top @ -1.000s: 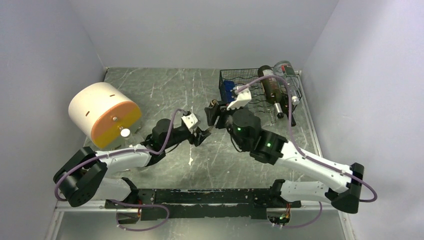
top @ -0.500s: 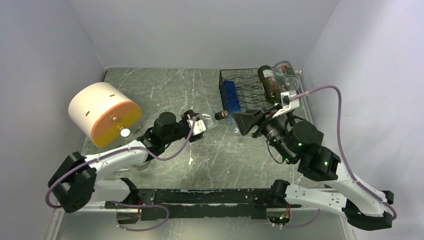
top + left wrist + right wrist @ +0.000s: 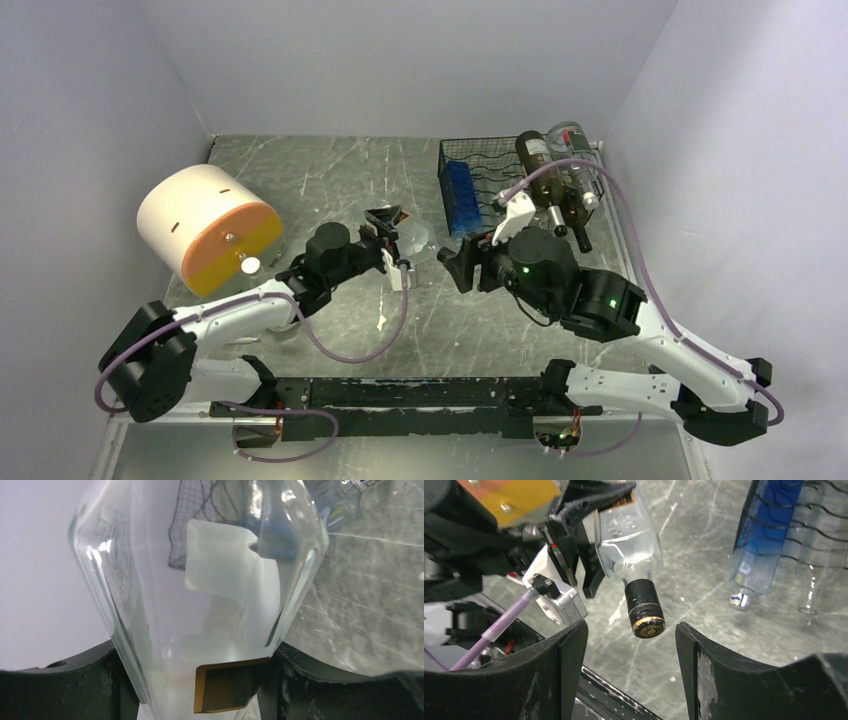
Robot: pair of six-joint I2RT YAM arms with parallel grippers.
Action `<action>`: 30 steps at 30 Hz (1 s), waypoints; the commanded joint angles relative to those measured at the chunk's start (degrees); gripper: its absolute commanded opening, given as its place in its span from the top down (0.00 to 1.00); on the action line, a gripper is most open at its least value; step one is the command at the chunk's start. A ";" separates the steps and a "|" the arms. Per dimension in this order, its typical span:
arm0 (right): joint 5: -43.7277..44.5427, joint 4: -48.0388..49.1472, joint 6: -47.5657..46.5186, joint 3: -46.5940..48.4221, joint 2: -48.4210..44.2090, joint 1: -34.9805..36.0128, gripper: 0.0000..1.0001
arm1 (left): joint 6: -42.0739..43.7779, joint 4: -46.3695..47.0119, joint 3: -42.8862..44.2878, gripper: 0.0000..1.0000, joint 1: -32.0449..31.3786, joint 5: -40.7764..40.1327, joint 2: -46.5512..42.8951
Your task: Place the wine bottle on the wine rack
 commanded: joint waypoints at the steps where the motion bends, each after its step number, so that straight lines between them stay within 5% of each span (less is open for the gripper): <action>1: 1.24 -6.48 -0.83 2.70 1.64 0.12 0.32 | 13.50 14.68 7.60 0.93 -0.10 6.85 3.66; 10: 8.99 -10.79 5.21 3.00 6.55 0.05 0.31 | 24.93 17.39 16.50 0.93 -0.06 16.27 11.10; 30: 7.12 -4.75 10.66 -0.12 13.74 0.05 0.41 | 34.01 22.04 10.82 0.93 -1.50 20.10 8.29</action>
